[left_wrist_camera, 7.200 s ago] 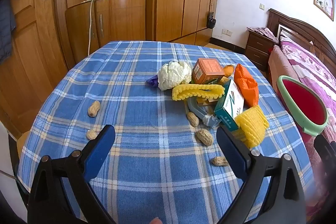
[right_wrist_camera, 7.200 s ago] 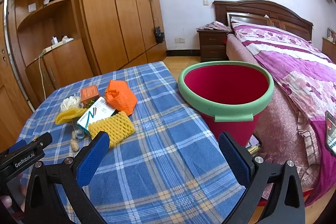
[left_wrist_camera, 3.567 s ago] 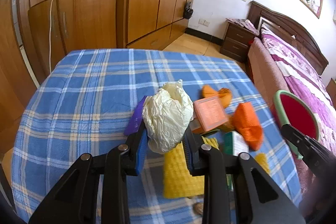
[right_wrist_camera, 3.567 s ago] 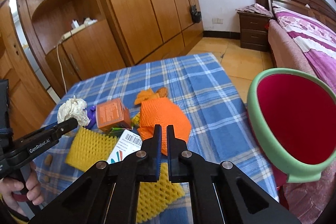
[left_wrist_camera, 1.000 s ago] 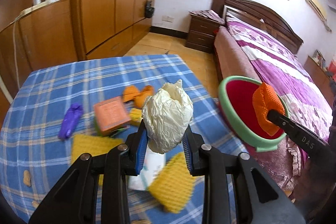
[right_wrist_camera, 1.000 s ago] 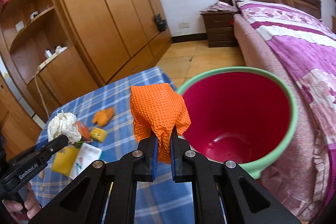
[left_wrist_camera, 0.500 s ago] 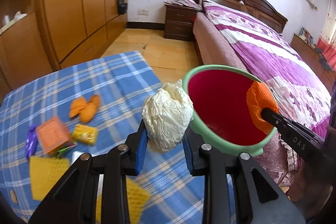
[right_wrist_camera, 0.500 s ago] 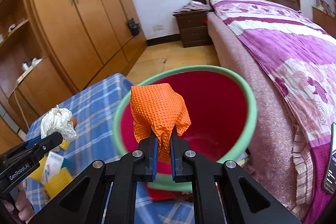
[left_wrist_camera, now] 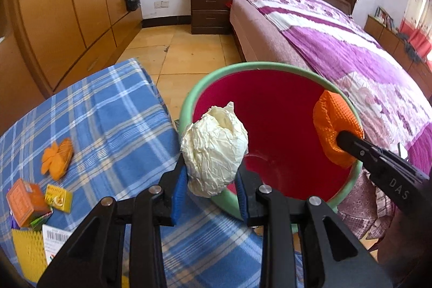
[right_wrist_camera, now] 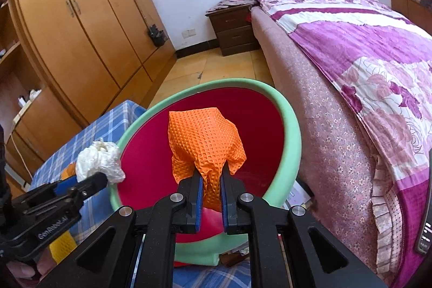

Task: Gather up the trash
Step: 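Open both tools to drop the net and bag into the bucket, then move both open tools back over the table items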

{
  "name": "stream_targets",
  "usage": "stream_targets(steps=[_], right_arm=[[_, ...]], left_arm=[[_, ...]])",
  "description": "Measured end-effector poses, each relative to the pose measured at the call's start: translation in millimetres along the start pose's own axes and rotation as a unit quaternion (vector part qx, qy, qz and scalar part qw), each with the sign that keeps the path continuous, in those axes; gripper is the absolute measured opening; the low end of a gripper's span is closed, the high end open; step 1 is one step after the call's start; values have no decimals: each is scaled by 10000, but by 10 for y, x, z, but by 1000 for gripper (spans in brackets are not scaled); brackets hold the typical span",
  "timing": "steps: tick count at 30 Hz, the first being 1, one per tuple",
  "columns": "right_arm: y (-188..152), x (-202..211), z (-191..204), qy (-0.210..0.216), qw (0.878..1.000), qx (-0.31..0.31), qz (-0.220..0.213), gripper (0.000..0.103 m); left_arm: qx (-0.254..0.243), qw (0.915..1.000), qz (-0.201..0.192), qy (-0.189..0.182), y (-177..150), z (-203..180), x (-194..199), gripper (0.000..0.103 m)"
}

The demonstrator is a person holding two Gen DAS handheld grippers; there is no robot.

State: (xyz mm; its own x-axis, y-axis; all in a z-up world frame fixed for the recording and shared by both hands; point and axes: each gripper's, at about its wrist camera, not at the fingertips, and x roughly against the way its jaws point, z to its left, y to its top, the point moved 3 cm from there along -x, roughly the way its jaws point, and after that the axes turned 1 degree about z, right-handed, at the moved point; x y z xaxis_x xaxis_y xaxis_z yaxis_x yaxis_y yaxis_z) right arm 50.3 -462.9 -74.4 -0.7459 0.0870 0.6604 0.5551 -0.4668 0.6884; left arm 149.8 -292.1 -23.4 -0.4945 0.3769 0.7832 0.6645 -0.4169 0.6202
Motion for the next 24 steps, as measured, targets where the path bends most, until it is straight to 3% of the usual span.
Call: stream_targets(steps=[7, 9, 11, 13, 18, 24], right_arm=[[12, -61, -94, 114, 9999, -86, 74, 15], [9, -60, -106, 133, 9998, -103, 59, 18], [13, -49, -130, 130, 9998, -146, 23, 28], [27, -23, -154, 171, 9996, -221, -37, 30], [47, 39, -169, 217, 9993, -299, -112, 31], [42, 124, -116, 316, 9988, -321, -175, 46]], left_arm=[[-92, 9999, 105, 25, 28, -86, -106, 47], [-101, 9999, 116, 22, 25, -88, -116, 48], [-106, 9999, 127, 36, 29, -91, -123, 56], [-102, 9999, 83, 39, 34, -87, -109, 62], [-20, 10000, -23, -57, 43, -61, -30, 62], [186, 9998, -78, -81, 10, 38, 130, 62]])
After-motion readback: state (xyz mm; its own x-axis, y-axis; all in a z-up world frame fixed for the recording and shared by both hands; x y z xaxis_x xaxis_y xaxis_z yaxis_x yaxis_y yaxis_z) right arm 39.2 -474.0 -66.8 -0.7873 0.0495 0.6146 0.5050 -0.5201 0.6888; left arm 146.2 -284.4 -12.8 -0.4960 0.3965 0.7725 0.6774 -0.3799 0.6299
